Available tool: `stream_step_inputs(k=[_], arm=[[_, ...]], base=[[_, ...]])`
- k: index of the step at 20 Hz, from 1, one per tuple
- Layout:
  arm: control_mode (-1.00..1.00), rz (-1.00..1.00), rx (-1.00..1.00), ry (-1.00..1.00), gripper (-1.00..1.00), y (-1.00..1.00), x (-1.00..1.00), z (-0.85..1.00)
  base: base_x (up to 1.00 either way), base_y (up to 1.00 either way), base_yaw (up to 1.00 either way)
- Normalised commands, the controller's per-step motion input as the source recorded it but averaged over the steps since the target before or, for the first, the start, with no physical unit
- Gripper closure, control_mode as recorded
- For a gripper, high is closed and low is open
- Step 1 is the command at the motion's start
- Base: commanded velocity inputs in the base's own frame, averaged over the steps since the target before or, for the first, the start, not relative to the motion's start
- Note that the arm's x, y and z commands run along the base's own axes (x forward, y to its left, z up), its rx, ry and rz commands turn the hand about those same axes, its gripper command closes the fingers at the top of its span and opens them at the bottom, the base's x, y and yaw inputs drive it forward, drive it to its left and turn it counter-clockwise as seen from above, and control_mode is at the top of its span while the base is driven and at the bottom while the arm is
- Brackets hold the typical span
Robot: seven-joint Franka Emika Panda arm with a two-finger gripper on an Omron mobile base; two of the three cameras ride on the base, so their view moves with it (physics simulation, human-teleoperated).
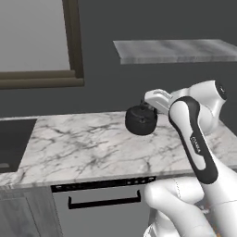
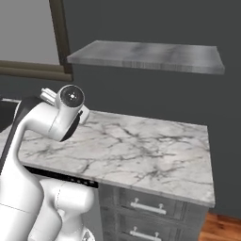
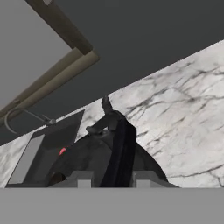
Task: Open the cabinet, pick the kettle from the cabinet, and place it in the sink.
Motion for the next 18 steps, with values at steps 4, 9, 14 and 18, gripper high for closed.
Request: stream_step_inputs(k=[4,9,14,18], arm=[[1.0,0.0,0.0,0.0,1.0,0.0,0.0,0.0],[1.0,0.0,0.0,0.0,1.0,0.0,0.0,0.0],[1.0,0.0,0.0,0.0,1.0,0.0,0.0,0.0],[1.0,0.0,0.0,0.0,1.0,0.0,0.0,0.0]], base=[[0.0,0.56,-0.09],[0.0,0.57,-0.1],[0.0,0.59,-0.04],[0.0,0.63,-0.02]])
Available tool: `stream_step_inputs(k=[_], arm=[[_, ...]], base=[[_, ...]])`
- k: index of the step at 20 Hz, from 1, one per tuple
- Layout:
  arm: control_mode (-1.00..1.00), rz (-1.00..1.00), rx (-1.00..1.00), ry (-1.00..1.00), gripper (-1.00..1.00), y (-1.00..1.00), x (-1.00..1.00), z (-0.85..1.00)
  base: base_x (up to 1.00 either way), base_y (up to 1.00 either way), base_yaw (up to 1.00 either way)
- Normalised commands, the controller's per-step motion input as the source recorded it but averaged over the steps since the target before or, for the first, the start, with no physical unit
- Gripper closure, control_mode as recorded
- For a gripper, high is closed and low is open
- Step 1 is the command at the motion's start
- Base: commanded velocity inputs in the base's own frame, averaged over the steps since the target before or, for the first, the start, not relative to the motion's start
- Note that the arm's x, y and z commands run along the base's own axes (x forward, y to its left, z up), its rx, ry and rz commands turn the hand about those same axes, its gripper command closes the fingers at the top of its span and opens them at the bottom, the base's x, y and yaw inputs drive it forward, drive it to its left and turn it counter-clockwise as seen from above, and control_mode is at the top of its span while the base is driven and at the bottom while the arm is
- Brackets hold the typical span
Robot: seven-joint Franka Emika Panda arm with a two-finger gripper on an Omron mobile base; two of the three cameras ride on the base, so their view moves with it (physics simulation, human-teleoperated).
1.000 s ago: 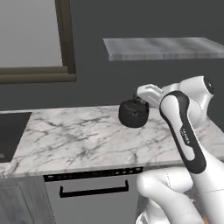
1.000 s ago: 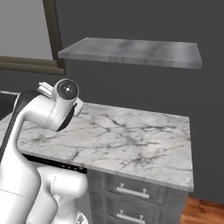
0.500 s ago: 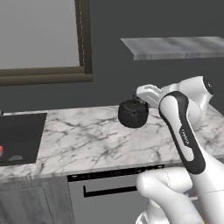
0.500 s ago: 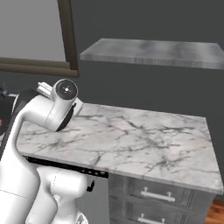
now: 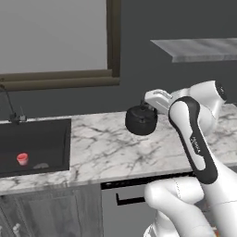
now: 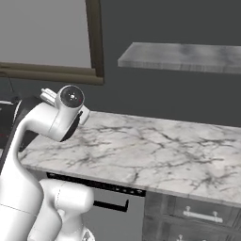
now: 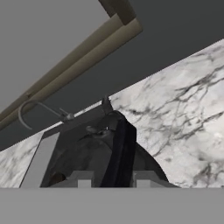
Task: Open the cabinet, pick the kettle from the cabinet, and place it in the sink.
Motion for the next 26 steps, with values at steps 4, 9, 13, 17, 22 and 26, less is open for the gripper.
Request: stream_step_inputs(k=[4,9,13,17,22,26], arm=[[1.0,0.0,0.0,0.0,1.0,0.0,0.0,0.0],[1.0,0.0,0.0,0.0,1.0,0.0,0.0,0.0],[1.0,0.0,0.0,0.0,1.0,0.0,0.0,0.0],[1.0,0.0,0.0,0.0,1.0,0.0,0.0,0.0],[1.0,0.0,0.0,0.0,1.0,0.0,0.0,0.0],[1.0,0.0,0.0,0.0,1.0,0.0,0.0,0.0]], base=[[0.0,0.64,-0.02],[0.0,0.57,-0.03],[0.0,0.56,-0.07],[0.0,0.56,-0.08],[0.0,0.55,-0.07],[0.0,0.54,-0.04]])
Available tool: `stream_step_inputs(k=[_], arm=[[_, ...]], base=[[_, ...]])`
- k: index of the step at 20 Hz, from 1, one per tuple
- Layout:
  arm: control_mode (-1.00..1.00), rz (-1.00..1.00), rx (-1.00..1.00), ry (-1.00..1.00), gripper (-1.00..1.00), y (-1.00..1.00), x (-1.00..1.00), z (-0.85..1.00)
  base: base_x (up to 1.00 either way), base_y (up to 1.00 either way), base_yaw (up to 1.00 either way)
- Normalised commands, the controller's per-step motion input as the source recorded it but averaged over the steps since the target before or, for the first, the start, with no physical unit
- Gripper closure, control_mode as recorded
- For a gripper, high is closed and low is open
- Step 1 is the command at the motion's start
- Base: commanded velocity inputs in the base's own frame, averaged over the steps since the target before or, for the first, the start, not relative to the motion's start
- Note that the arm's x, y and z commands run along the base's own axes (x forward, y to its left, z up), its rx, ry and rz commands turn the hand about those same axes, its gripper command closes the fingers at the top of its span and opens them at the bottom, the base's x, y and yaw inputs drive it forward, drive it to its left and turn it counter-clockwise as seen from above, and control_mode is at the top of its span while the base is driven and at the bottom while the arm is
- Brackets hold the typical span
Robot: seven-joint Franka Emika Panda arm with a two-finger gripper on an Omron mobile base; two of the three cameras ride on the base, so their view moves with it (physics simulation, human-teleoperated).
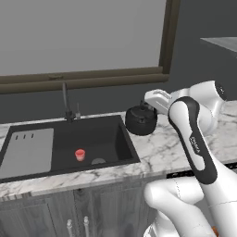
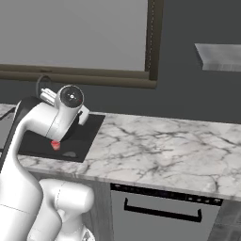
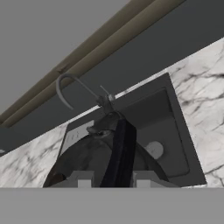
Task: Open the cabinet, pick the kettle from the cabinet, and place it in the sink.
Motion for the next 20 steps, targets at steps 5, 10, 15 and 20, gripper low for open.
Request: stream_step_inputs(k=[5,10,15,20], arm=[[1.0,0.0,0.0,0.0,1.0,0.0,0.0,0.0],[1.0,0.0,0.0,0.0,1.0,0.0,0.0,0.0],[1.0,0.0,0.0,0.0,1.0,0.0,0.0,0.0],[1.0,0.0,0.0,0.0,1.0,0.0,0.0,0.0]], base=[[0.0,0.45,-0.02],[0.06,0.4,-0.03],[0.22,0.25,-0.04],[0.27,0.25,-0.04]])
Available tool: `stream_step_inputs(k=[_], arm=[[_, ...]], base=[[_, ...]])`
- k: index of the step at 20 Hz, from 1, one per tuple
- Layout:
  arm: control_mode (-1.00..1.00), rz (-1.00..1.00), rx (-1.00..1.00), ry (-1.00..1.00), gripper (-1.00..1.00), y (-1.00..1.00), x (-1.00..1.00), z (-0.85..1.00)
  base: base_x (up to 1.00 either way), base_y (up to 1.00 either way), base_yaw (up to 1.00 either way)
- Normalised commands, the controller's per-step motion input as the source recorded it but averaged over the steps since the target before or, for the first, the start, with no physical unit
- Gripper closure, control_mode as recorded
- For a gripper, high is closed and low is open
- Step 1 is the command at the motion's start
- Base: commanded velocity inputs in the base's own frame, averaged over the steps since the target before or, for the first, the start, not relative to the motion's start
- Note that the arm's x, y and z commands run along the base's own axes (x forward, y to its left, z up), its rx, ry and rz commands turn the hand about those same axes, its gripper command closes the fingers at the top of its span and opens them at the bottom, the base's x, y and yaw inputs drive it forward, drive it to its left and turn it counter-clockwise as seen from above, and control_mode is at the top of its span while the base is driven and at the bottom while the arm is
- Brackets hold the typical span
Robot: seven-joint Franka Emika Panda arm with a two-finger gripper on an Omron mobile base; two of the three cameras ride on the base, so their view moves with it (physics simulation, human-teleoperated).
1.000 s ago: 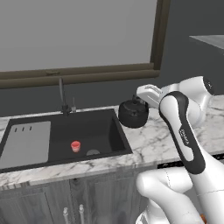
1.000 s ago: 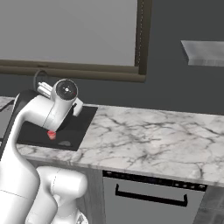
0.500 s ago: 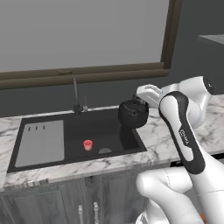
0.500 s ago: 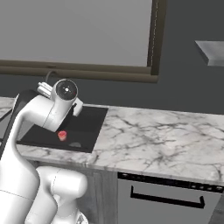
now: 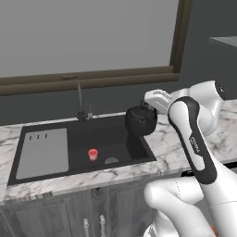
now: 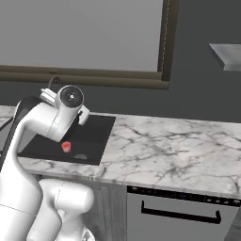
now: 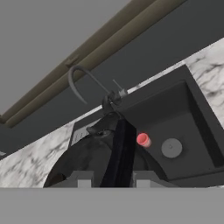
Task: Open the cabinet, pick the kettle from the cabinet, and place it in the sink.
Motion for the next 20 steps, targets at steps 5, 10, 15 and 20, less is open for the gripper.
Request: stream_step_inputs(k=[5,10,15,20], arm=[[1.0,0.0,0.0,0.0,1.0,0.0,0.0,0.0],[1.0,0.0,0.0,0.0,1.0,0.0,0.0,0.0],[1.0,0.0,0.0,0.0,1.0,0.0,0.0,0.0],[1.0,0.0,0.0,0.0,1.0,0.0,0.0,0.0]], base=[[0.32,0.3,0.0],[0.31,0.31,0.0],[0.31,0.27,0.0],[0.36,0.25,0.0]])
